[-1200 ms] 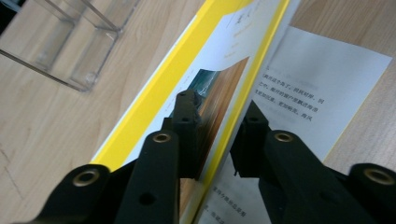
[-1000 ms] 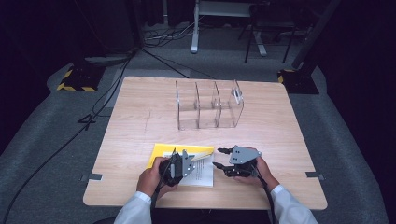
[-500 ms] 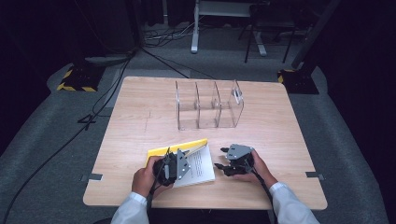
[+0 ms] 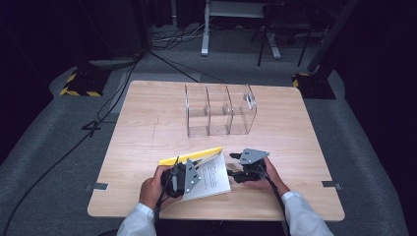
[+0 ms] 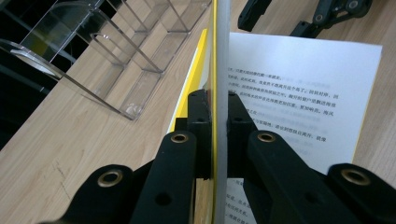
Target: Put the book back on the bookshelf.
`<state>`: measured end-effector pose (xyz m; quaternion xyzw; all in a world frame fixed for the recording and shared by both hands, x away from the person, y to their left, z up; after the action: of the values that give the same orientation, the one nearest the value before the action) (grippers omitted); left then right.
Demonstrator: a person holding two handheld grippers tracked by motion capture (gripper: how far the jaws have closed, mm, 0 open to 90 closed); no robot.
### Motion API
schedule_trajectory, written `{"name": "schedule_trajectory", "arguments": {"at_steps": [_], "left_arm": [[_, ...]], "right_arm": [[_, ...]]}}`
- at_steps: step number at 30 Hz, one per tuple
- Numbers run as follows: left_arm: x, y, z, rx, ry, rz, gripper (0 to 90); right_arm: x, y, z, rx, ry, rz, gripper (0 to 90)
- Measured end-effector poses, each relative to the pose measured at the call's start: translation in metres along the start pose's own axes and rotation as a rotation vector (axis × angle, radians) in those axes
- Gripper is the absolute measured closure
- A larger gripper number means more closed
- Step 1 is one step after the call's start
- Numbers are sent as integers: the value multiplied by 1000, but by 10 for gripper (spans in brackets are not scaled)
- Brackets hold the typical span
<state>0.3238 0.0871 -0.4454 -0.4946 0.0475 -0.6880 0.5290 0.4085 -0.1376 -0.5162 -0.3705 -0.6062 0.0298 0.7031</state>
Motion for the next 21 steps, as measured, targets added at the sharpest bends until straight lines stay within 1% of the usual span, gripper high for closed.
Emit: {"name": "schedule_trajectory", "arguments": {"at_steps": [1,3,4,6,7,8,10,12,15,16,19,21], "left_arm": [[0,-1,0,-7,-3,-9,846],[-1,0,-3,-41,-16,-23,844],[-2,1,-5,-55,-24,-22,843],[-4,4,-11,-82,-22,-11,839],[-4,6,-14,-86,-15,-5,834],[-4,6,-14,-86,-15,-5,827],[-5,7,-18,-94,-28,-2,824],[-7,9,-21,-99,-44,-12,821],[-6,12,-22,-109,-62,-38,824],[-5,13,-22,-108,-69,-48,826],[2,15,-23,-118,-61,-62,834],[4,16,-23,-124,-62,-66,835]], "right_arm": [[2,-3,0,13,10,-22,372],[7,-8,1,37,27,-67,377],[9,-10,2,41,29,-83,379],[13,-13,6,46,29,-96,378],[16,-15,8,51,30,-107,378],[16,-15,8,51,30,-107,378],[21,-19,11,49,21,-129,377],[25,-22,12,38,30,-148,377],[25,-23,12,31,37,-151,378],[25,-23,10,28,50,-157,379],[23,-24,5,28,87,-162,377],[22,-24,3,27,96,-154,373]]}}
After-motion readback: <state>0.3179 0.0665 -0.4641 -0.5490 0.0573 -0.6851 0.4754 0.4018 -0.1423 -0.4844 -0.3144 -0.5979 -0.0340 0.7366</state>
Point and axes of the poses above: each handheld gripper's, and its own axes: y roughly forward along the jaws, x roughly out of its top, z roughly to its left, the point moved 4 cm from there along y, roughly forward along the jaws, and after that the axes turned 8 degrees about y, right-handed, at the moved point
